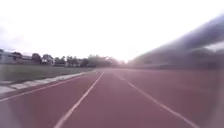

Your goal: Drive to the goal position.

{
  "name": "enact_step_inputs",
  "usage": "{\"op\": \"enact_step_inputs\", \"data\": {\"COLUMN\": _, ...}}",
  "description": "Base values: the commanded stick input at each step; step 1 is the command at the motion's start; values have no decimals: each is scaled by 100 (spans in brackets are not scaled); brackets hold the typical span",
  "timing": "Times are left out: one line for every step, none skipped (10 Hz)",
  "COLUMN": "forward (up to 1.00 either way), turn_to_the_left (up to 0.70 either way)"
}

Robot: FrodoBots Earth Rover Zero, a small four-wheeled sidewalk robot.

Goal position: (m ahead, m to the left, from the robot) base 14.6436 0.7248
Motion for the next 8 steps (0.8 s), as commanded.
{"op": "enact_step_inputs", "data": {"forward": 70, "turn_to_the_left": 0}}
{"op": "enact_step_inputs", "data": {"forward": 70, "turn_to_the_left": 0}}
{"op": "enact_step_inputs", "data": {"forward": 70, "turn_to_the_left": 0}}
{"op": "enact_step_inputs", "data": {"forward": 70, "turn_to_the_left": 0}}
{"op": "enact_step_inputs", "data": {"forward": 70, "turn_to_the_left": 0}}
{"op": "enact_step_inputs", "data": {"forward": 70, "turn_to_the_left": 0}}
{"op": "enact_step_inputs", "data": {"forward": 70, "turn_to_the_left": 0}}
{"op": "enact_step_inputs", "data": {"forward": 70, "turn_to_the_left": 0}}
